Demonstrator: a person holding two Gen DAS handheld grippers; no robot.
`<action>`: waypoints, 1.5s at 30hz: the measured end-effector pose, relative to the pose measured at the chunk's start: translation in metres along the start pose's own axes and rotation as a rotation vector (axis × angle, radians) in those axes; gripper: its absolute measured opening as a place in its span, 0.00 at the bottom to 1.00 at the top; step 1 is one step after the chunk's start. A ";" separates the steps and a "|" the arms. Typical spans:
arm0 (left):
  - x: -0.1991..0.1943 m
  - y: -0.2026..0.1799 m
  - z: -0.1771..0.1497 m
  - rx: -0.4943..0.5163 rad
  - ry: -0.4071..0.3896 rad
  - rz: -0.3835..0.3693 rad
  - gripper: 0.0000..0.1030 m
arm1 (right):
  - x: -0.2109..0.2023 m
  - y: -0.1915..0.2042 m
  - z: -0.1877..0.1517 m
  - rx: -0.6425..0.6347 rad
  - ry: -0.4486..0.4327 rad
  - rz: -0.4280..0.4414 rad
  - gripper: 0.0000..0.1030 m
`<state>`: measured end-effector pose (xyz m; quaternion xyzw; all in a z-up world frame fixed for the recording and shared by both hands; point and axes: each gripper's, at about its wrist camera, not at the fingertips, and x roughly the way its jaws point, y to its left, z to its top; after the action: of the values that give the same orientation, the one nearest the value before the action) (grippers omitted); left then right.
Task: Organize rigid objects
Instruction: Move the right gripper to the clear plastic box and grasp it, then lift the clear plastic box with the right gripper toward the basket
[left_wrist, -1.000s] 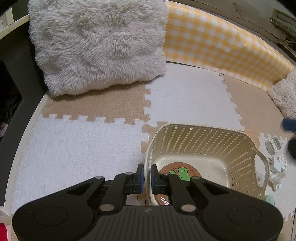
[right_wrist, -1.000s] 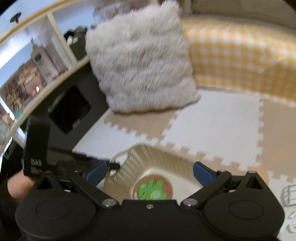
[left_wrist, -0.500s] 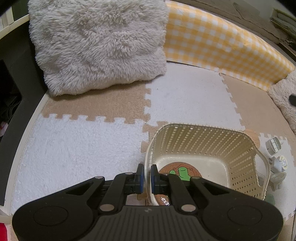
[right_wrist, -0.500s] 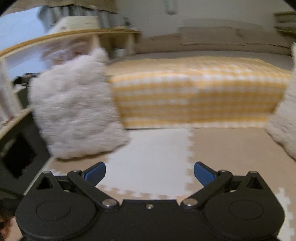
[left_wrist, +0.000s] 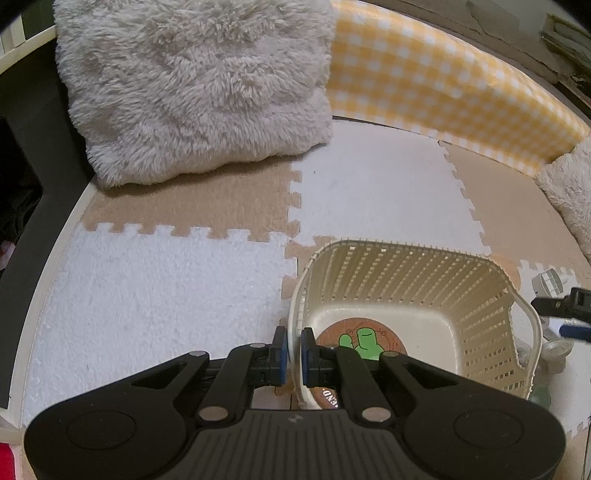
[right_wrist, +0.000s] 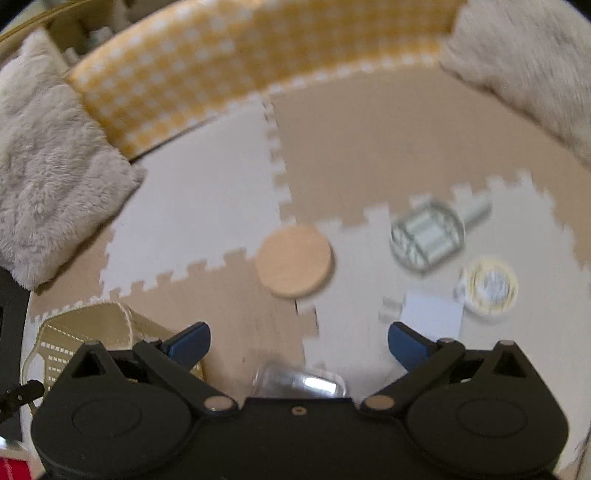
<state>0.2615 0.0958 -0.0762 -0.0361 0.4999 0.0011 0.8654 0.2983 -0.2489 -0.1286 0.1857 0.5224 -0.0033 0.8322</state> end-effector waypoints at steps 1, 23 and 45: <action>0.000 0.000 0.000 0.000 0.000 0.000 0.07 | 0.003 -0.003 -0.003 0.033 0.021 0.003 1.00; 0.000 -0.001 0.000 0.002 0.001 0.003 0.08 | 0.026 -0.005 -0.029 0.253 0.146 -0.034 0.74; 0.000 -0.002 0.000 0.002 0.001 0.002 0.08 | 0.029 0.018 -0.031 -0.153 0.108 -0.148 0.74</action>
<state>0.2613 0.0937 -0.0758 -0.0350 0.5005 0.0014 0.8650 0.2878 -0.2170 -0.1601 0.0826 0.5774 -0.0147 0.8121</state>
